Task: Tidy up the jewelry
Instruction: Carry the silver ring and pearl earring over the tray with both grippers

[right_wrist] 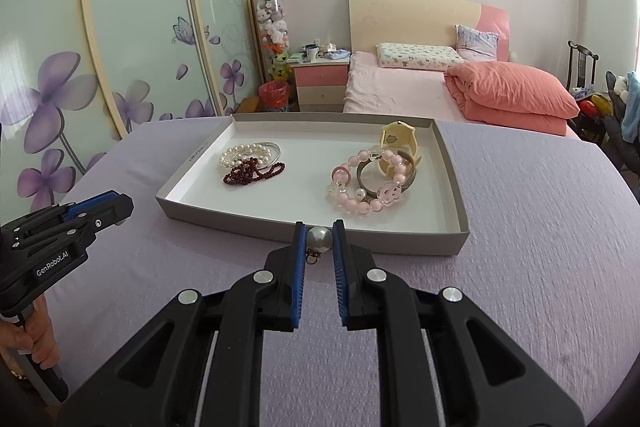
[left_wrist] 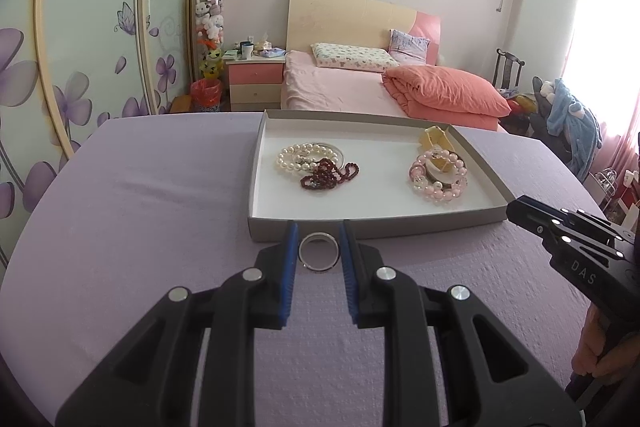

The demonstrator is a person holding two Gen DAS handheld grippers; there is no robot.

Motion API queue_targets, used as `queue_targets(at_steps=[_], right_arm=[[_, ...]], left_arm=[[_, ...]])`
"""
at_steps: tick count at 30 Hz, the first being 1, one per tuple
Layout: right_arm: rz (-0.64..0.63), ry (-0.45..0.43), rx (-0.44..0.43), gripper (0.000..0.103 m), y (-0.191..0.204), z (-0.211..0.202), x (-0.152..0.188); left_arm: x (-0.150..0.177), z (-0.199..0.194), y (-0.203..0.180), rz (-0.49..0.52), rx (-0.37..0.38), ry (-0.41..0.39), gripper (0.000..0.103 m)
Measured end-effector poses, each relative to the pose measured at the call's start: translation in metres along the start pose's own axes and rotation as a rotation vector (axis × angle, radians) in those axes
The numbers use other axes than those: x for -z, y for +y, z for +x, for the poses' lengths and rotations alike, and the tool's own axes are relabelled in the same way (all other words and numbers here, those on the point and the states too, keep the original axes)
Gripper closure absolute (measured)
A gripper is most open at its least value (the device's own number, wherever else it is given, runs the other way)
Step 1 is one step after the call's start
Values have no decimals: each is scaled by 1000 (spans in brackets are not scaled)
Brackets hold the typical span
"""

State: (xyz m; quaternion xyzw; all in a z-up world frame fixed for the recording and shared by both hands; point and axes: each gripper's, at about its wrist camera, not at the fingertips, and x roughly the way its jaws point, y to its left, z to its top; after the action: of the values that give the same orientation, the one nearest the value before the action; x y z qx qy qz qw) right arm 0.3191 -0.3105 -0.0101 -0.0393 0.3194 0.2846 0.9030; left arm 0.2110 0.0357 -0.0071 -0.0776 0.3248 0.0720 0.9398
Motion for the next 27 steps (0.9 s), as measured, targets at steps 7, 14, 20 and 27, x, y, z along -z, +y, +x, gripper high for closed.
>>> queue_targets(at_steps=[7, 14, 20, 27], right_arm=[[0, -4, 2, 89, -1, 1, -1], [-4, -19, 22, 89, -9, 7, -17], [52, -69, 58, 89, -36, 29, -52], [54, -21, 45, 89, -44, 85, -62]], left_arm=[[-3, 2, 1, 1, 7, -3, 82], [-9, 9, -2, 9, 17, -7, 82], [-28, 21, -1, -3, 20, -38, 82], [-50, 56, 1, -38, 47, -33, 82]])
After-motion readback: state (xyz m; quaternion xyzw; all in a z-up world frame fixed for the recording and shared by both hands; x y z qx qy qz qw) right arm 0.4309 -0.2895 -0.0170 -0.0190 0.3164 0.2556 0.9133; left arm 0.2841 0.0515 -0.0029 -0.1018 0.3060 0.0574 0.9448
